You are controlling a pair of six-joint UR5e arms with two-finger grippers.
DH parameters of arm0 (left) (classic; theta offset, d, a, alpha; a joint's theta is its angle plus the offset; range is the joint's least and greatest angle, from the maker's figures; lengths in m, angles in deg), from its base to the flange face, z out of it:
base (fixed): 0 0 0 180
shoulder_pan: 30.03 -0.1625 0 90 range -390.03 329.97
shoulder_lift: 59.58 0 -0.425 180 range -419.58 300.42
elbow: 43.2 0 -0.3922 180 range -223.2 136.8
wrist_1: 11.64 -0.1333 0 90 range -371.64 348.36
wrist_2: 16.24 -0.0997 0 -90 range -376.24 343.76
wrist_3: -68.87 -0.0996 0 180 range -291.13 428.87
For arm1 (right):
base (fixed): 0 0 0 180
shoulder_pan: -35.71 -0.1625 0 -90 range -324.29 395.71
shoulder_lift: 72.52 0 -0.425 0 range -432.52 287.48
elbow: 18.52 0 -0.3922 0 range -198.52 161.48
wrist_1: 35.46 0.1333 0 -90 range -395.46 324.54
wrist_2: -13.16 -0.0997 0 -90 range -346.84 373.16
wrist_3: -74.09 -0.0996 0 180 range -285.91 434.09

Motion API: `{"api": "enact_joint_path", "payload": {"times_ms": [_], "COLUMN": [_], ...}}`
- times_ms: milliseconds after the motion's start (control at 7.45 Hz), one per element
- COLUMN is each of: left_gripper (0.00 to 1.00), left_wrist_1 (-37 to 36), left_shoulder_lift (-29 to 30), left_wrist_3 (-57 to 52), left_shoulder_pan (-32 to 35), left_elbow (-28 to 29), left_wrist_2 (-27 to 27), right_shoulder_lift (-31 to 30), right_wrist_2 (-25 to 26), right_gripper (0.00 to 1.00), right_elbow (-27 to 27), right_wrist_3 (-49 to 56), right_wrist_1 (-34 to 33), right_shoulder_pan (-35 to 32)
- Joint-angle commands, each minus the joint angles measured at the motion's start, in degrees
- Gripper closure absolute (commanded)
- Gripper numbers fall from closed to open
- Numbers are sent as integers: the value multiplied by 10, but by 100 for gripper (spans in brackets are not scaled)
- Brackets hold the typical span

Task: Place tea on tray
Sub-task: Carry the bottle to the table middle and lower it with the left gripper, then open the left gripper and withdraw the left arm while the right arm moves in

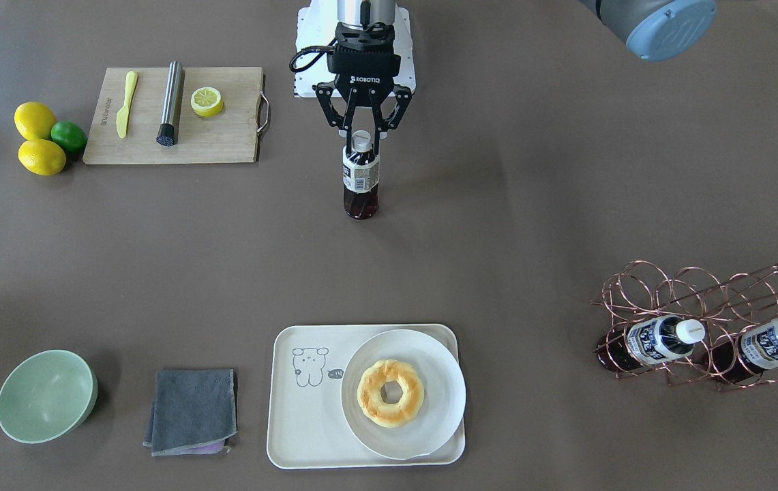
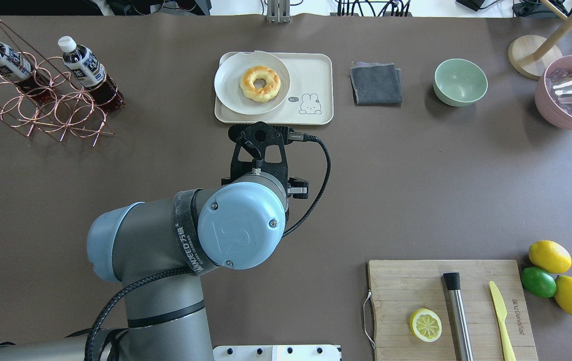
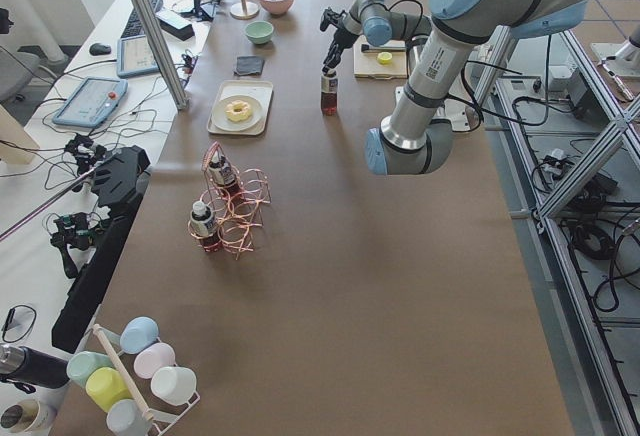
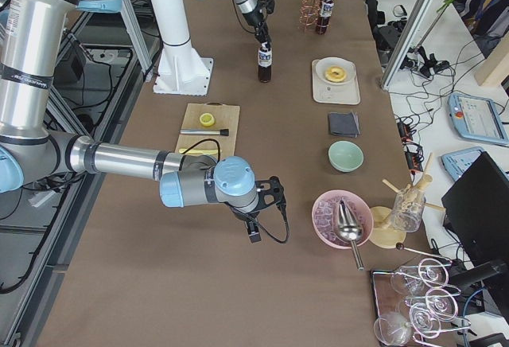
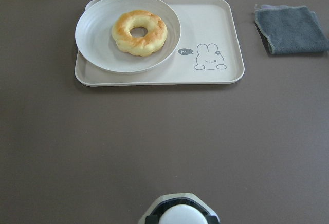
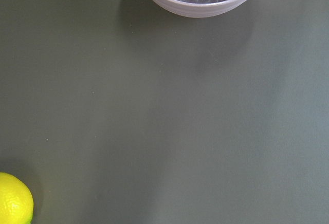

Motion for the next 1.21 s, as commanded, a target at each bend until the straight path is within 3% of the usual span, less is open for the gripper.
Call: {"api": "enact_joint_path", "payload": {"times_ms": [0, 403, 671, 940, 1074], "left_gripper": [31, 20, 17, 13, 4], "left_wrist_1": [0, -14, -23, -23, -23], "left_shoulder_lift": [0, -4, -54, -146, -161], "left_wrist_3": [0, -15, -48, -168, -202], "left_shoulder_pan": [0, 22, 102, 194, 266], "left_elbow": [-3, -49, -95, -157, -152], "left_wrist_2": [0, 15, 119, 233, 309], "right_shoulder_lift": [4, 17, 30, 41, 57], "right_wrist_2": [-1, -27, -26, -20, -18], "right_gripper": [0, 0, 0, 0, 0], "right_elbow": [10, 49, 89, 129, 135], "right_wrist_3": [-3, -60, -138, -218, -253], "right_wrist_1": [0, -4, -4, -3, -3], "right_shoulder_pan": [0, 2, 43, 86, 107]}}
